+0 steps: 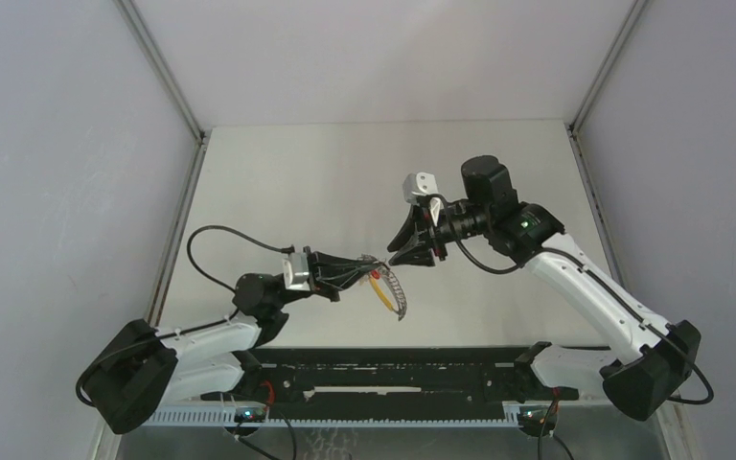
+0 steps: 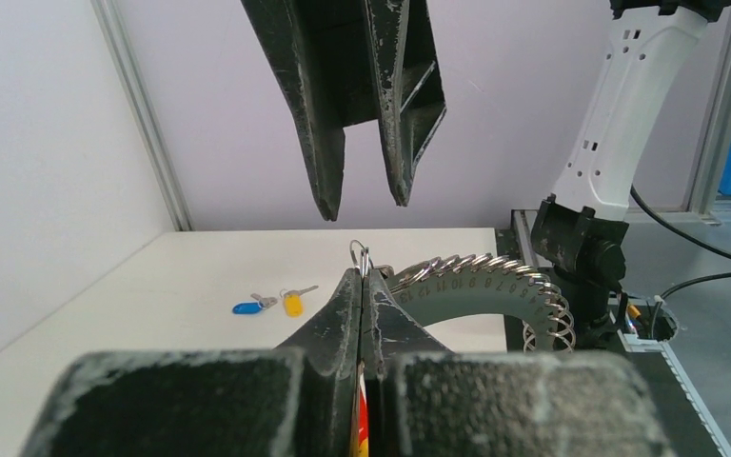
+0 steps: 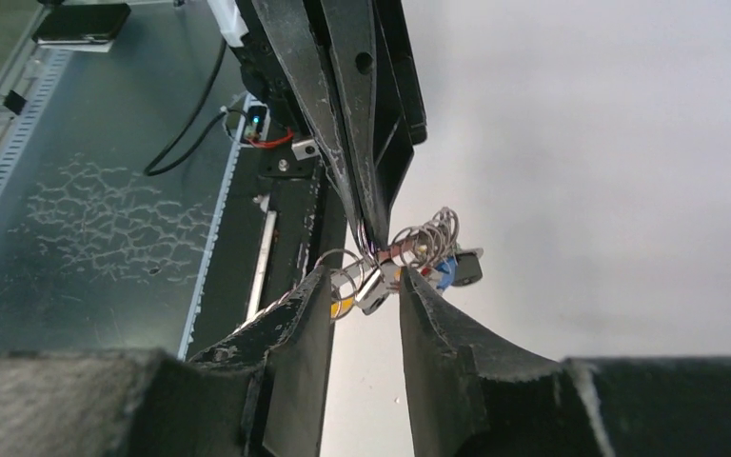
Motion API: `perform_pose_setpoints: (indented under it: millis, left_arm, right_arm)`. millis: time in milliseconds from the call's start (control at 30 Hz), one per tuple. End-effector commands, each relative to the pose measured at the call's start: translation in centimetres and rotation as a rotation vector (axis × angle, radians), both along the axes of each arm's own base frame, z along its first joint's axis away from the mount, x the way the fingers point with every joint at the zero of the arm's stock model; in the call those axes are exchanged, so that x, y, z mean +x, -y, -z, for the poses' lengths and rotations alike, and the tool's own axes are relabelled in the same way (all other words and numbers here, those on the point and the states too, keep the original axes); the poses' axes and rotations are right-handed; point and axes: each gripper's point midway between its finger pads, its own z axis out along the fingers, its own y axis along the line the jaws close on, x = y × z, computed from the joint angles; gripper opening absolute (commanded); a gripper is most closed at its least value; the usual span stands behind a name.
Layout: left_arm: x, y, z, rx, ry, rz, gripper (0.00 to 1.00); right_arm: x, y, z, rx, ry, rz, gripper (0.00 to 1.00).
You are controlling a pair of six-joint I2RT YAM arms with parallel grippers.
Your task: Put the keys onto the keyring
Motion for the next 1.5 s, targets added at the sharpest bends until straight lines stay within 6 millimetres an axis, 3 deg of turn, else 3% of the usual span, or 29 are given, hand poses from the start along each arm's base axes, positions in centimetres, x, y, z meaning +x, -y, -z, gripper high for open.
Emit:
perform_pose_setpoints:
  millis: [0, 367, 633, 800, 933, 1200, 1467]
  left_arm:
    - [-1.1, -0.6, -4.0, -0.091, 0.143, 0.005, 0.00]
    - [-1.7, -1.5, -5.0, -0.123, 0.179, -0.013, 0.00]
    - [-1.5, -1.5, -5.1, -0.127, 0.181, -0.023, 0.00]
    - [-1.3, -1.7, -5.2, -0.135, 0.180, -0.041, 0.00]
    - [-1.3, -1.8, -5.4, -0.141, 0.185, -0.052, 0.00]
    - [-1.7, -2.0, -5.8, -0.145, 0.228, -0.056, 0.00]
    - [-2.0, -2.2, -6.7, -0.167, 0.264, -0.069, 0.00]
  right_arm:
    - [-0.4, -0.9, -1.7, 0.081, 0.015, -0.078, 0.32]
    - [-0.5, -1.6, -0.7, 0.078, -0.050, -0.123, 0.27]
    - [-1.3, -2.1, -1.2, 0.100, -0.064, -0.168, 0.21]
    - [-1.5, -2.2, -1.5, 0.108, -0.073, -0.177, 0.13]
    - [-1.5, -2.2, -1.6, 0.109, -0.090, -0.172, 0.00]
    - [-1.2, -2.1, -2.7, 0.047, -0.208, -0.122, 0.00]
    - [-1.3, -3.0, -2.3, -0.081, -0.340, -0.120, 0.00]
